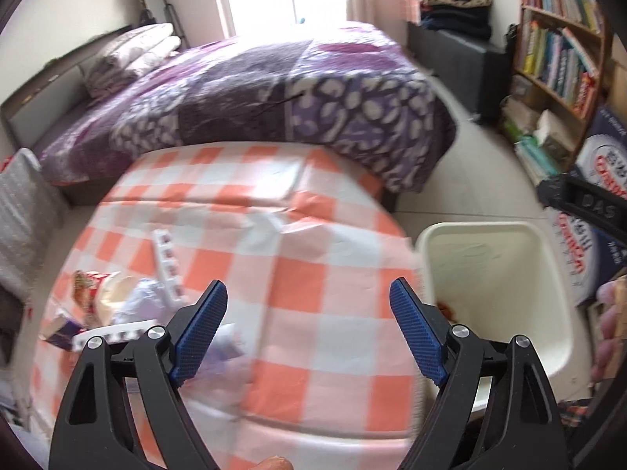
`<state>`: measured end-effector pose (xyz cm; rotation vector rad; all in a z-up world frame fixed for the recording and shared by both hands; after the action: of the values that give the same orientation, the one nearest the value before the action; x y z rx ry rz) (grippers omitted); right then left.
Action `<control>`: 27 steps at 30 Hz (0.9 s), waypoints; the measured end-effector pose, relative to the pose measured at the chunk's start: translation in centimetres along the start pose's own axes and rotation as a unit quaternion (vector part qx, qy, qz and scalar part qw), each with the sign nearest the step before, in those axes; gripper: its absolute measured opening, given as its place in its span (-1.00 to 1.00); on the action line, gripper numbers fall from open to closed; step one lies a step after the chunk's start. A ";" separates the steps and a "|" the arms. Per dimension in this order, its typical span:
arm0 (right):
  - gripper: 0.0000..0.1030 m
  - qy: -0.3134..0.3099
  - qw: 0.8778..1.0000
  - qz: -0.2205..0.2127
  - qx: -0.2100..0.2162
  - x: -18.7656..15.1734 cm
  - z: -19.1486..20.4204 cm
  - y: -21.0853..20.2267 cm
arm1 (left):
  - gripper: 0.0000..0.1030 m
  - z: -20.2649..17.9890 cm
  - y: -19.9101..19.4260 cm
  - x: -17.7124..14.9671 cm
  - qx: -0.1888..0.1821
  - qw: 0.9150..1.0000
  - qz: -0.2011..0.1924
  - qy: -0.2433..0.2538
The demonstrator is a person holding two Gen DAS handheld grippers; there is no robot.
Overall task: Collect trash
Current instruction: 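Return both tools to the table toward the blue biscuit box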
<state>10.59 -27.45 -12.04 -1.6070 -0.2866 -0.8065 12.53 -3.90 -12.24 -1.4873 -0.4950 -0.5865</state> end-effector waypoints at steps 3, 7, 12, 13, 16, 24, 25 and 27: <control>0.86 -0.015 1.000 0.000 0.008 -0.1 2.0 0.1 | 0.61 2.9 0.7 -0.2 0.041 0.999 0.008 0.006; 0.86 -0.032 0.999 0.014 0.023 -0.5 4.5 0.8 | 0.61 6.8 1.3 -0.6 0.088 0.996 0.025 0.019; 0.86 -0.056 0.998 0.025 0.035 -1.0 7.0 1.4 | 0.61 11.6 1.7 -0.9 0.116 0.992 0.051 0.007; 0.86 -0.061 0.997 0.026 0.037 -1.1 7.6 1.5 | 0.61 12.7 1.7 -0.9 0.125 0.991 0.052 0.001; 0.86 -0.074 0.996 0.030 0.043 -1.4 8.9 1.8 | 0.61 16.1 1.8 -0.9 0.144 0.987 0.065 -0.018; 0.86 -0.122 0.989 0.044 0.073 -2.4 13.0 2.2 | 0.61 25.7 1.5 -0.8 0.190 0.975 0.111 -0.008; 0.86 -0.135 0.987 0.044 0.080 -2.5 13.7 2.1 | 0.61 26.9 1.4 -0.9 0.195 0.974 0.115 -0.005; 0.86 -0.155 0.982 0.040 0.097 -2.7 14.9 1.9 | 0.60 29.7 1.3 -1.2 0.207 0.970 0.127 -0.006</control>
<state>14.75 -13.10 -15.26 -1.5449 -0.5038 -0.4483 13.90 25.83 -12.98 -1.1304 -0.3982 -0.2508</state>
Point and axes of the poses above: each gripper's, at about its wrist camera, not at the fingertips, and y roughly the way its jaws point, z to its left, x to its top, the point moved 7 cm from there along y, roughly the way its jaws point, and after that the axes turned 12 degrees about -y, right-handed, at the moved point
